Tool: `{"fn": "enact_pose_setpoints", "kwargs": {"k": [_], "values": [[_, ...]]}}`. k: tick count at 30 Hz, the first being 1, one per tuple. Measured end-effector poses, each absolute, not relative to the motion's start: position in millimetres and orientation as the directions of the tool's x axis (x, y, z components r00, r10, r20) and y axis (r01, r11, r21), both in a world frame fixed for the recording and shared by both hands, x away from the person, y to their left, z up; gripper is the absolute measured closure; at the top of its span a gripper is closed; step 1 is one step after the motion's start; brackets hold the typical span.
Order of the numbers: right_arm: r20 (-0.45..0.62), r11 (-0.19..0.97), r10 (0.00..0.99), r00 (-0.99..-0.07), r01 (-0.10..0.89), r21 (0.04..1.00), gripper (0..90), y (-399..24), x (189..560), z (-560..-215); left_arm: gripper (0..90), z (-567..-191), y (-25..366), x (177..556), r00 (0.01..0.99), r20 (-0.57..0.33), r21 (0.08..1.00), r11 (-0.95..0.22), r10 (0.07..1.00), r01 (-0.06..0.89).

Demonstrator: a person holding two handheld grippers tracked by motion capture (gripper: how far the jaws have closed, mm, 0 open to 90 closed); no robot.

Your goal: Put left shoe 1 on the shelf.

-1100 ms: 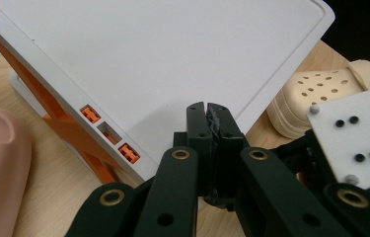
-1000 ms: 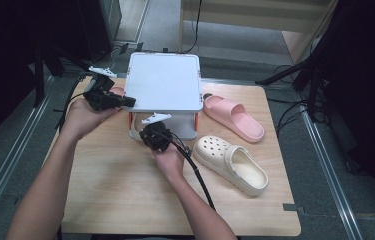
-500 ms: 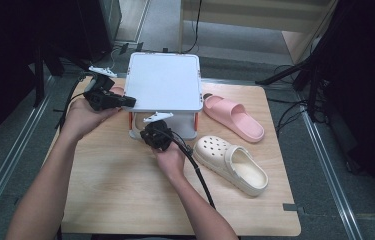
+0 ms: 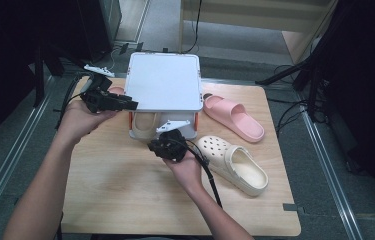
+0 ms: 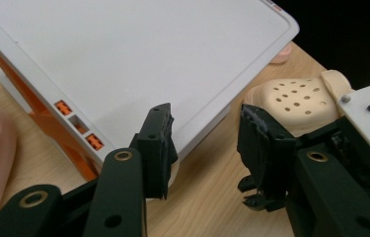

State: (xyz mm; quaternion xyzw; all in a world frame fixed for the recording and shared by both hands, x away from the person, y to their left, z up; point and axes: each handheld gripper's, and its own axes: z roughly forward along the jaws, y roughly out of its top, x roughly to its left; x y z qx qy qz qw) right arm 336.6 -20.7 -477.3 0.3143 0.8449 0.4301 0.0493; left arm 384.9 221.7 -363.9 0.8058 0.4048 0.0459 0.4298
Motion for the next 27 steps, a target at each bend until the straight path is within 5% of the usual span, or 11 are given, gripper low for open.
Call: {"fn": "enact_pose_setpoints", "kwargs": {"k": [27], "values": [[0.176, 0.405, 0.551, -0.816, 0.446, 0.798, 70.6, -123.9, 295.0, -459.7, 48.6, -392.5, 211.6, 336.5, 0.682, -0.246, 0.747, -0.314, 0.688, 0.586]]}}
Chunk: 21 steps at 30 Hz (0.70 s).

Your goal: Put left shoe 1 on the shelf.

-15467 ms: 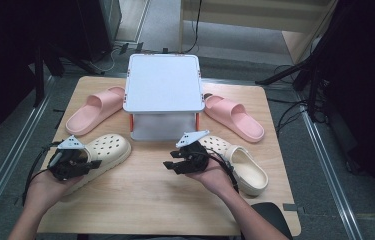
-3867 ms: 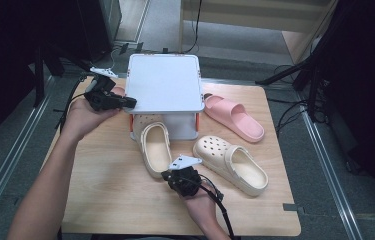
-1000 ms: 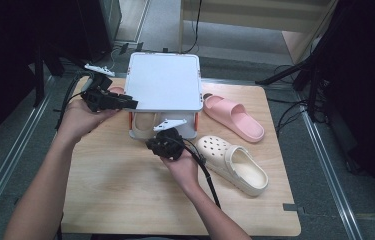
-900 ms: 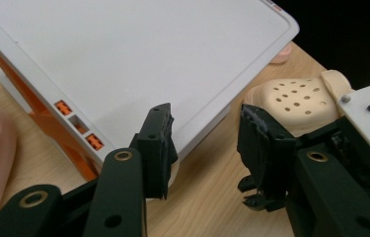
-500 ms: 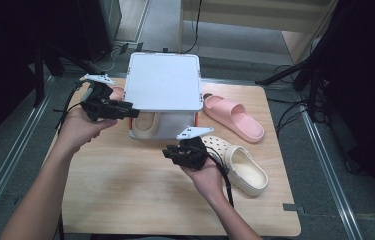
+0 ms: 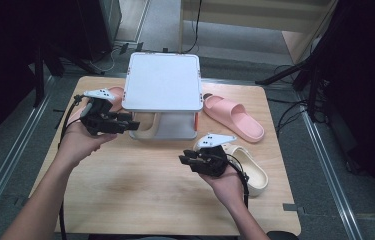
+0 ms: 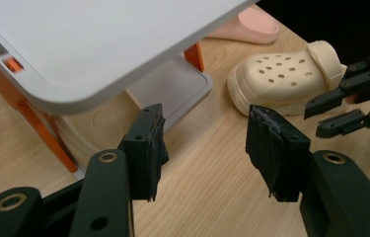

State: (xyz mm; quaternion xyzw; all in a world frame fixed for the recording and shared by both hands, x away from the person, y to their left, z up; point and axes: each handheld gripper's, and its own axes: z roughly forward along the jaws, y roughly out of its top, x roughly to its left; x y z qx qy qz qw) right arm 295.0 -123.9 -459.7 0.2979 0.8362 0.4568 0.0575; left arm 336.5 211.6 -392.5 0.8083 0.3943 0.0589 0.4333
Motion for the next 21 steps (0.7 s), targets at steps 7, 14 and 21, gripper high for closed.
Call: {"fn": "enact_pose_setpoints", "kwargs": {"k": [7, 14, 21], "values": [[0.167, 0.404, 0.565, -0.808, 0.448, 0.798, 68.6, -145.4, 291.2, -461.2, 48.0, -406.9, 210.2, 325.2, 0.681, -0.247, 0.746, -0.313, 0.689, 0.588], [0.180, 0.389, 0.580, -0.795, 0.464, 0.796, 67.2, -161.2, 291.8, -461.9, 47.7, -419.4, 209.3, 317.3, 0.671, -0.248, 0.739, -0.311, 0.699, 0.597], [0.191, 0.384, 0.591, -0.784, 0.481, 0.788, 67.3, -170.3, 298.3, -462.5, 47.6, -429.8, 206.8, 315.9, 0.673, -0.250, 0.735, -0.315, 0.696, 0.600]]}}
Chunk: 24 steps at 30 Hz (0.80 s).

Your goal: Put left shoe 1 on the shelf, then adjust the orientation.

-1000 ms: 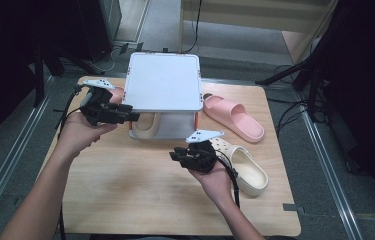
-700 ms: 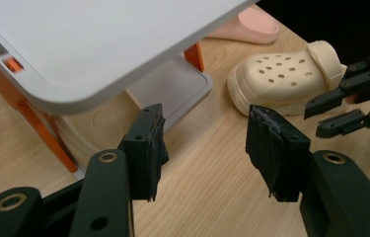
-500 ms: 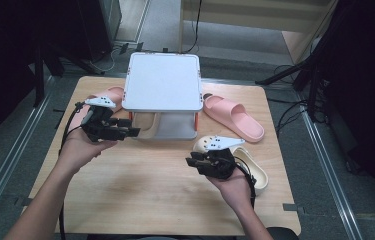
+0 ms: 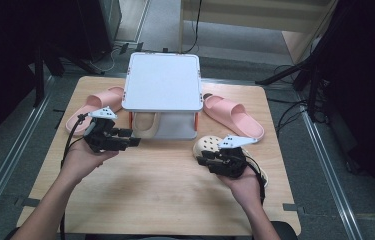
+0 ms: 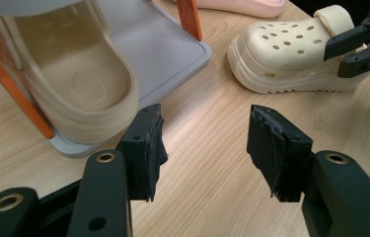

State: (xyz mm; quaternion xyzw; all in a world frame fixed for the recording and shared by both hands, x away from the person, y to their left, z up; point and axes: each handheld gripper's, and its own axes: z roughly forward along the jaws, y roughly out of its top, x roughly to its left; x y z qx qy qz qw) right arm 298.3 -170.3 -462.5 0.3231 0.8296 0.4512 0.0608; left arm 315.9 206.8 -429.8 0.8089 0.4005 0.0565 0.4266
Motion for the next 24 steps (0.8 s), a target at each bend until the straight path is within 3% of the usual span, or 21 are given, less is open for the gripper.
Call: {"fn": "enact_pose_setpoints", "kwargs": {"k": [24], "values": [[0.182, 0.321, 0.693, -0.698, 0.525, 0.788, 64.5, -223.7, 279.8, -461.7, 47.4, -453.2, 175.9, 338.5, 0.722, -0.231, 0.726, -0.378, 0.652, 0.574]]}}
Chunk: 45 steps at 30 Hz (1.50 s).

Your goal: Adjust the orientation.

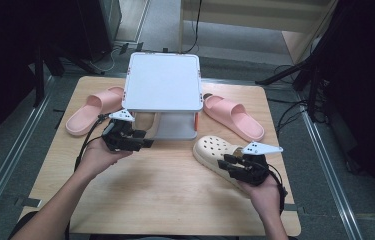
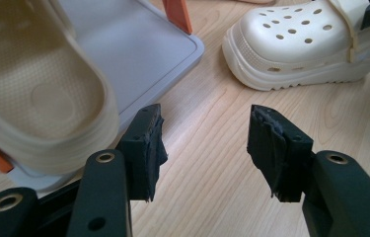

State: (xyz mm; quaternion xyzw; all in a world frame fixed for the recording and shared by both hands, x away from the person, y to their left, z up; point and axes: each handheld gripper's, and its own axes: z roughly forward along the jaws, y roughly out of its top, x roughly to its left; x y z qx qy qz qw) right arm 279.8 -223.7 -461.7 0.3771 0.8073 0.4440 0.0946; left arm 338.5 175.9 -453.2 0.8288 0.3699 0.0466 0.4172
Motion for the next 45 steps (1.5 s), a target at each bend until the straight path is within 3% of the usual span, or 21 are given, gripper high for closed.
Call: {"fn": "enact_pose_setpoints", "kwargs": {"k": [9, 20, 33, 45], "values": [[0.178, 0.304, 0.724, -0.666, 0.539, 0.785, 64.0, -241.2, 269.1, -458.0, 47.4, -456.8, 173.4, 342.2, 0.723, -0.232, 0.725, -0.380, 0.651, 0.575], [0.195, 0.335, 0.742, -0.642, 0.606, 0.722, 59.7, -242.3, 278.1, -479.4, 48.0, -458.5, 167.3, 343.7, 0.730, -0.227, 0.728, -0.386, 0.645, 0.567], [0.242, 0.332, 0.706, -0.666, 0.613, 0.717, 76.9, -234.3, 300.7, -491.4, 54.5, -458.4, 167.8, 344.3, 0.718, -0.258, 0.713, -0.374, 0.646, 0.592], [0.262, 0.322, 0.692, -0.673, 0.612, 0.722, 78.2, -220.0, 299.3, -476.9, 55.7, -456.2, 168.3, 341.5, 0.717, -0.252, 0.712, -0.378, 0.649, 0.592]]}}
